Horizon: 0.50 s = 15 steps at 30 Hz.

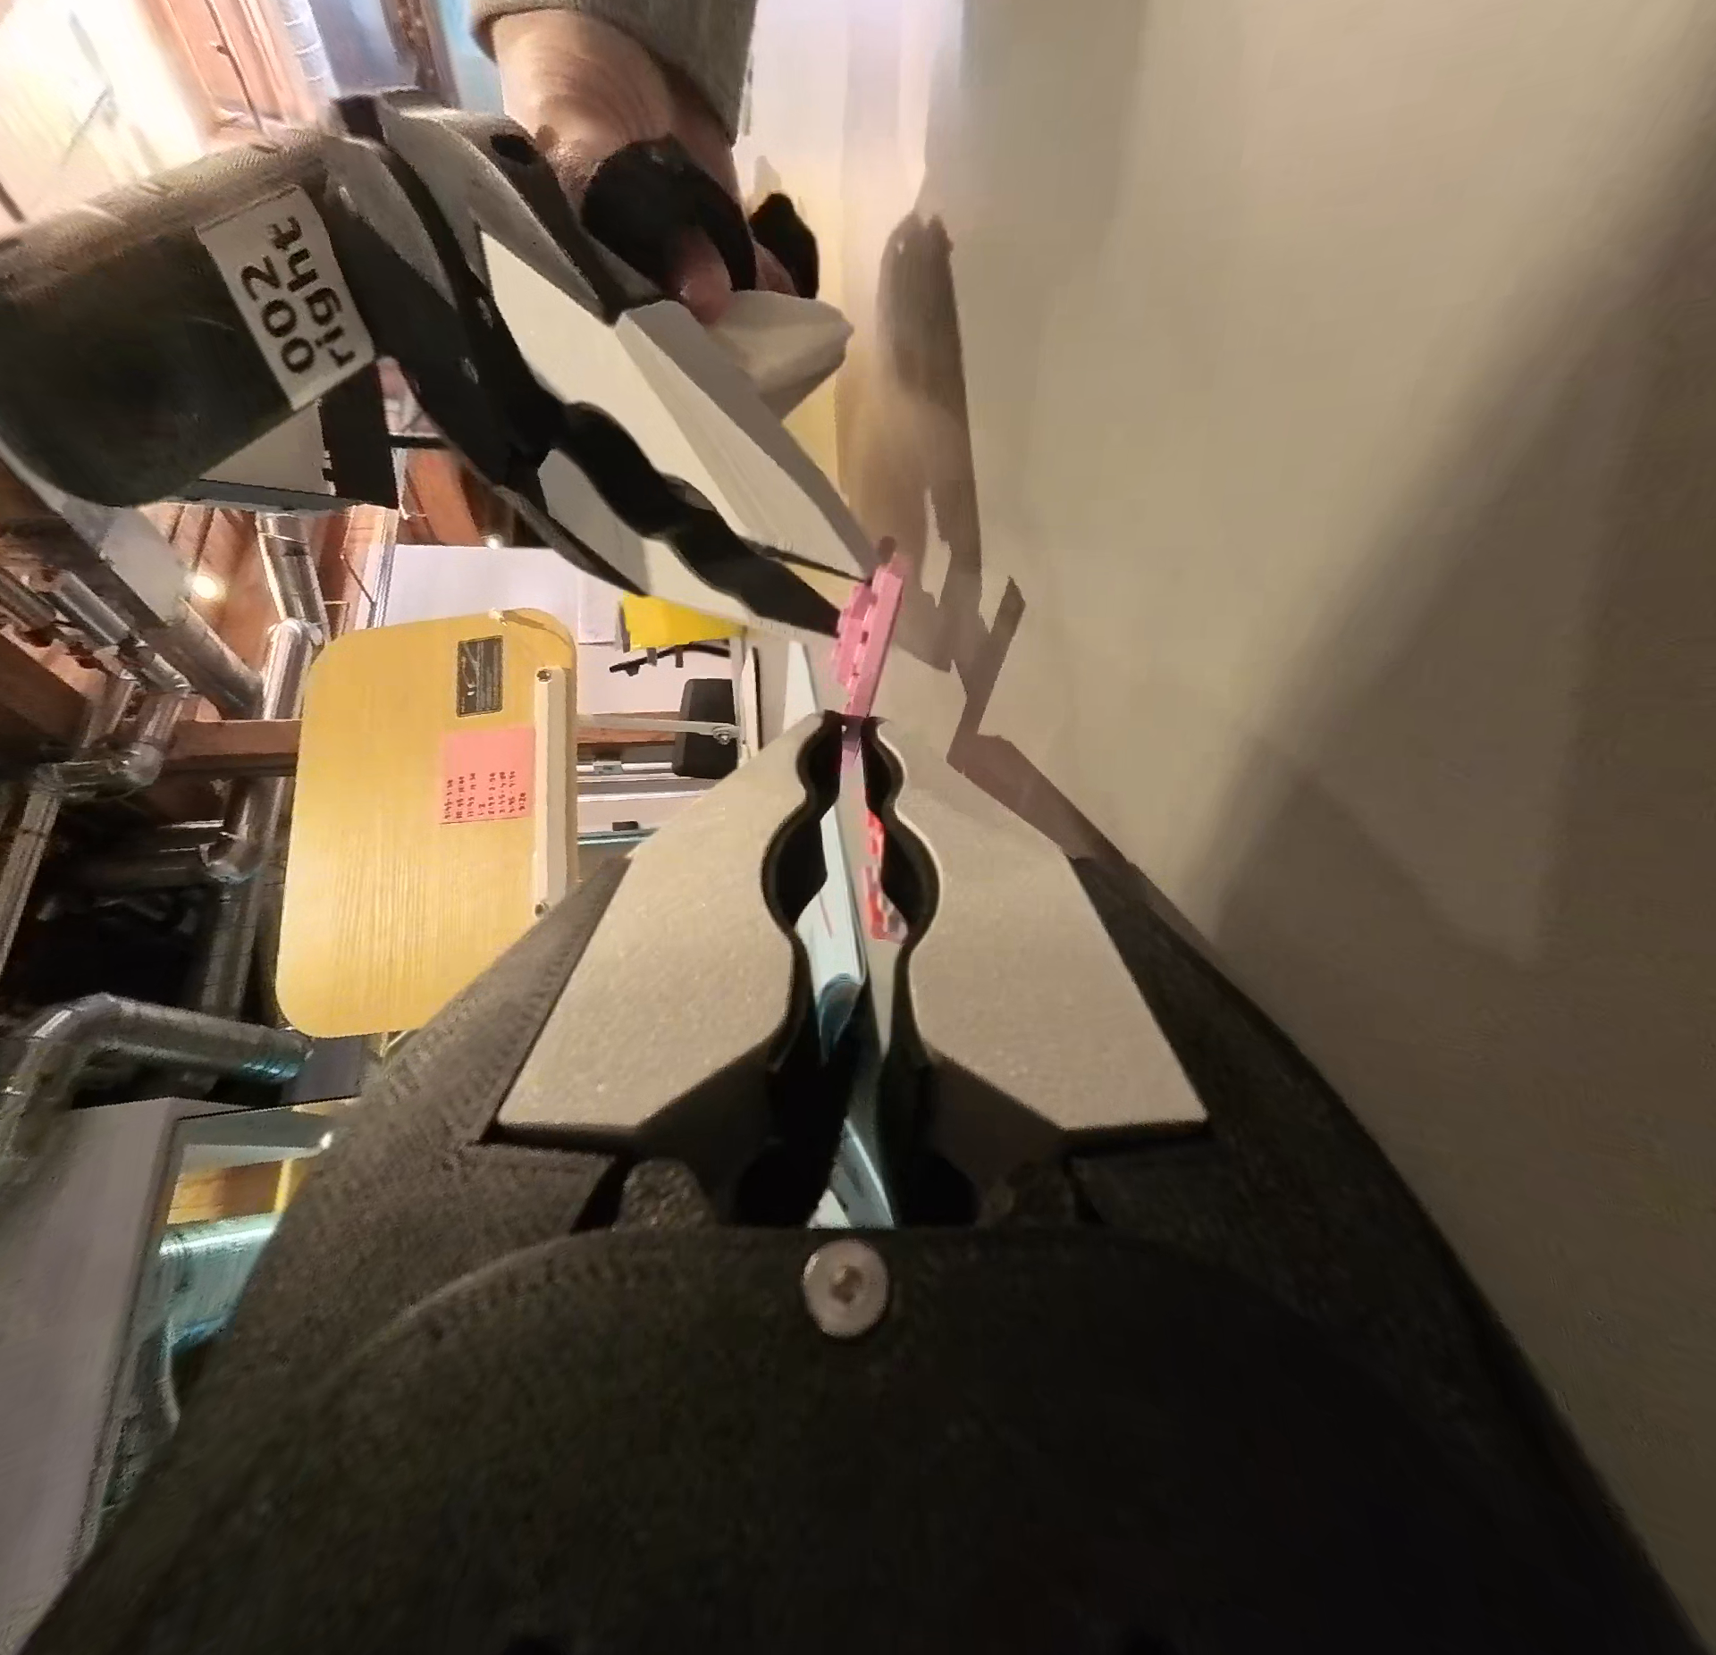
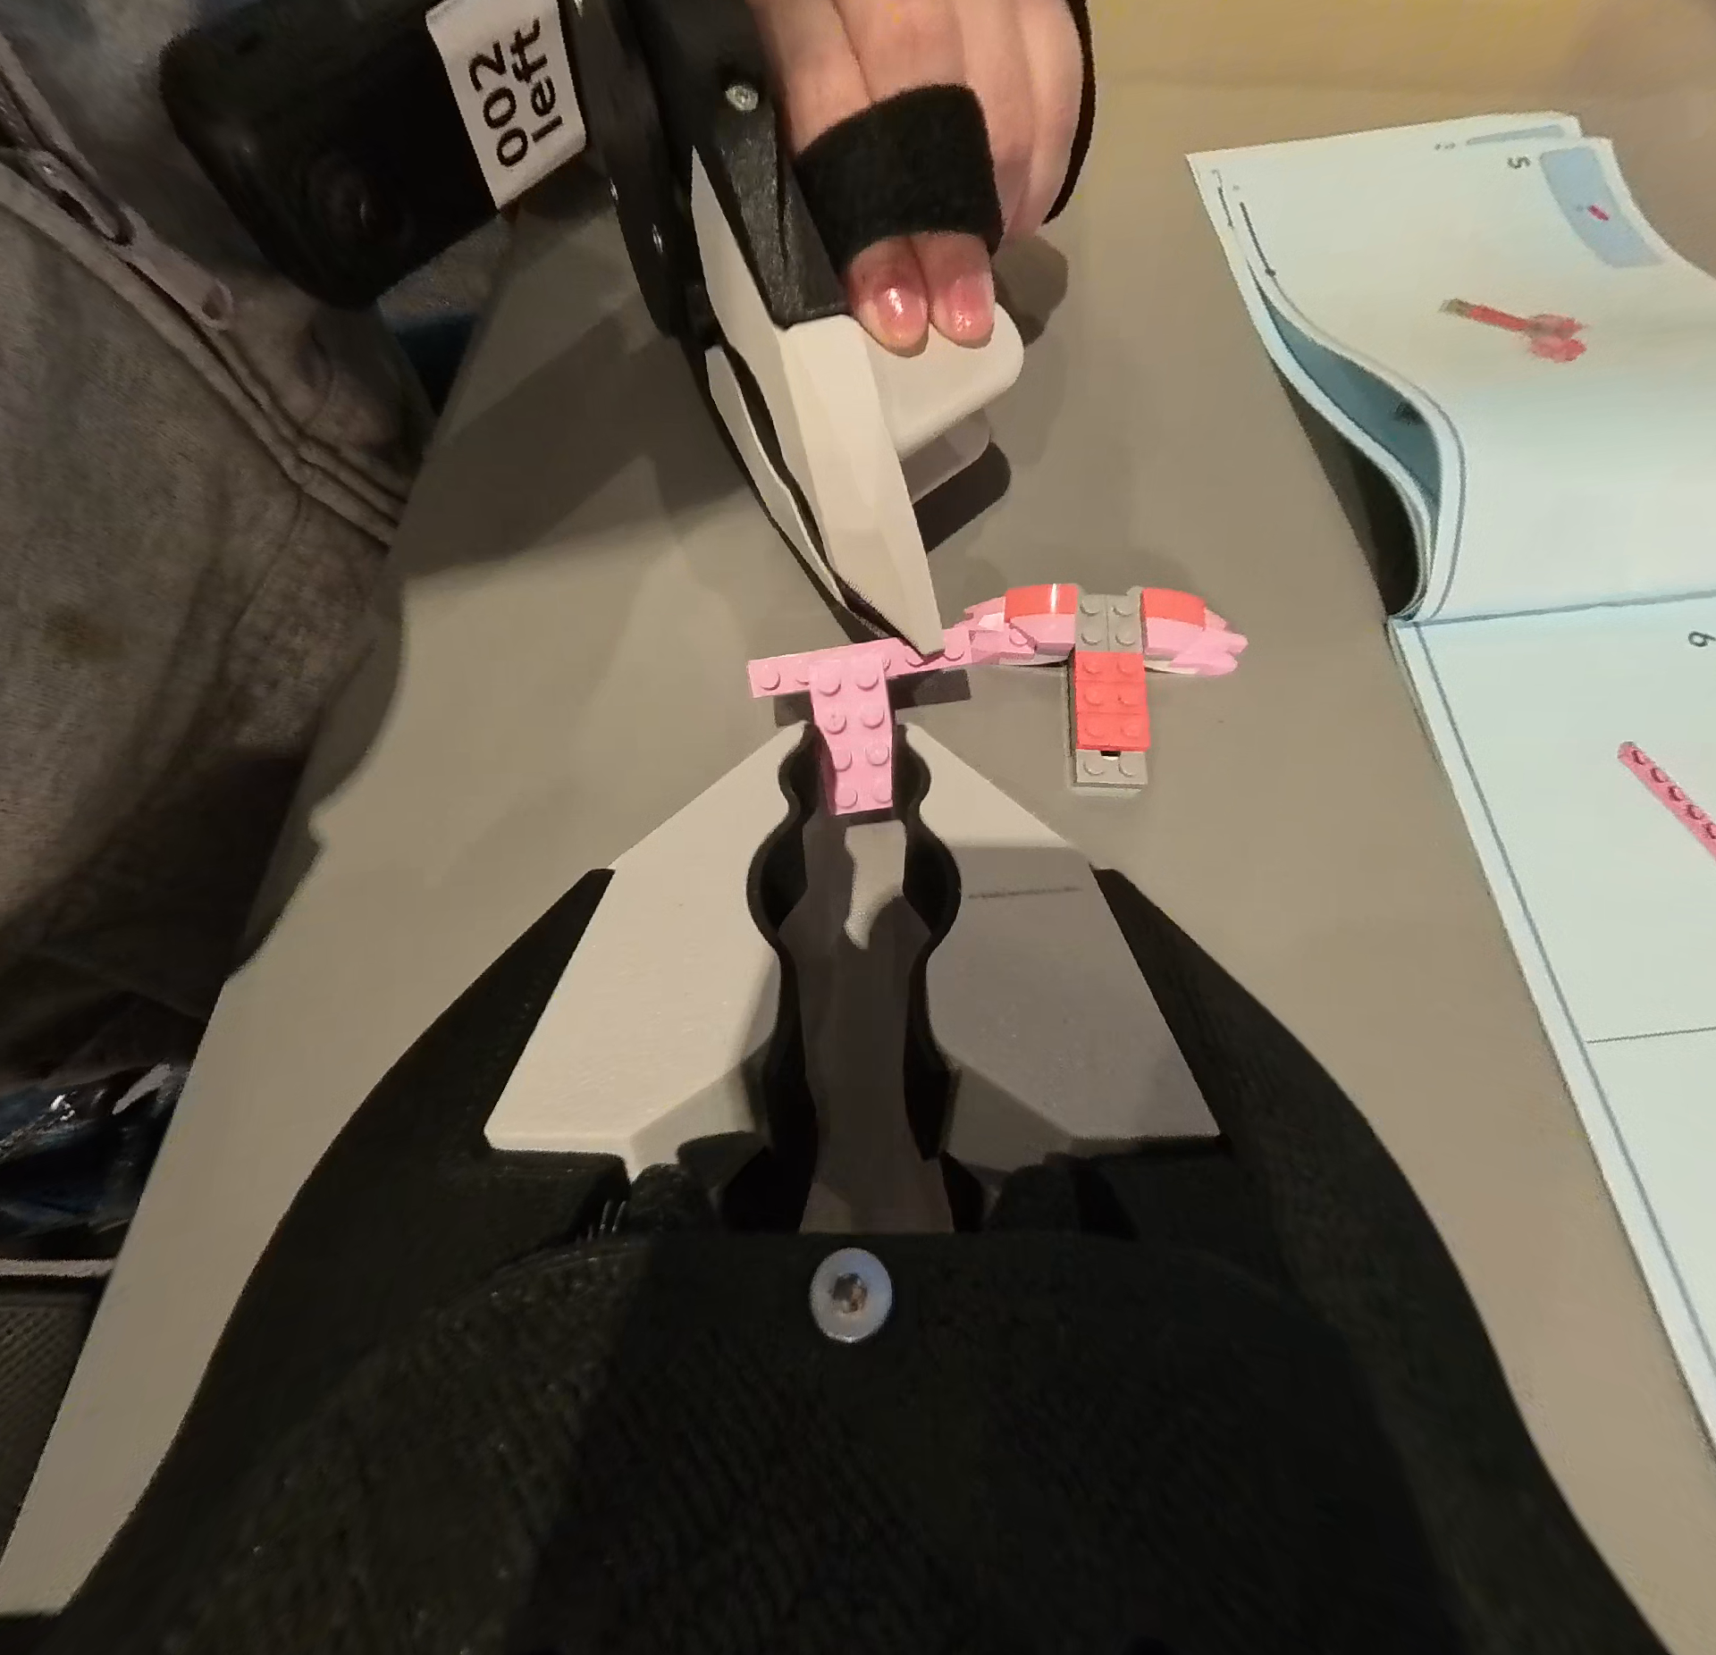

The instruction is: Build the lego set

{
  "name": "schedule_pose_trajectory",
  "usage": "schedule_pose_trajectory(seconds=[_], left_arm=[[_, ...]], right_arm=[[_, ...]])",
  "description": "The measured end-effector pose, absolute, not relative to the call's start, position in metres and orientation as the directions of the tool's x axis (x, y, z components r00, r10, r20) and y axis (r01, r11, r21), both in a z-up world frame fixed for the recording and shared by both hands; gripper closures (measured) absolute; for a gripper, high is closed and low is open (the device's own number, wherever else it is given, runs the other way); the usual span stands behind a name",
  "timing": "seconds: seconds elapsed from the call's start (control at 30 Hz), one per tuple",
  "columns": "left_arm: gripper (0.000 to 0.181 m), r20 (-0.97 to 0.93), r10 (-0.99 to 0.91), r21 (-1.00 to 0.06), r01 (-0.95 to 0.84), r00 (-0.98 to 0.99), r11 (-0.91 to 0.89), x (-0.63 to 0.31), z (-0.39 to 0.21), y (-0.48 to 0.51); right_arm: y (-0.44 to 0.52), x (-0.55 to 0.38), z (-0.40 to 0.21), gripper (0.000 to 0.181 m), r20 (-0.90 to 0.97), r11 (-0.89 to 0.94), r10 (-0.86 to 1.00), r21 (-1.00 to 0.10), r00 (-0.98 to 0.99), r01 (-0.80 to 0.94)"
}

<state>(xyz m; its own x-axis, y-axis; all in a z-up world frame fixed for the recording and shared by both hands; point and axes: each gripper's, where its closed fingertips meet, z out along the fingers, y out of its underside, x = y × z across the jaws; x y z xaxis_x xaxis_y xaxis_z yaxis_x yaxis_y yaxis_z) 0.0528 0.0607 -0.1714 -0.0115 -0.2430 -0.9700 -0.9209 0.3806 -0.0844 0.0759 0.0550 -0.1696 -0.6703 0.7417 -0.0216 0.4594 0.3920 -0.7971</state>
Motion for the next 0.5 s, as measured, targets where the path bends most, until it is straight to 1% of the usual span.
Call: schedule_pose_trajectory(seconds=[0.2,0.33,0.5], left_arm=[[0.178,-0.950,-0.311,-0.097,-0.920,-0.028,0.379,0.056,-0.178,0.060],[0.178,-0.937,-0.341,-0.066,-0.922,-0.074,0.381,0.061,-0.182,0.061],[0.178,-0.929,-0.359,-0.061,-0.919,-0.091,0.389,0.067,-0.184,0.063]], right_arm=[[0.053,0.075,-0.175,0.167,-0.044,0.369,0.746,-0.803,-0.664,0.468],[0.055,0.078,-0.180,0.167,-0.057,0.358,0.756,-0.797,-0.652,0.486],[0.056,0.079,-0.181,0.167,-0.064,0.338,0.770,-0.803,-0.635,0.491]])
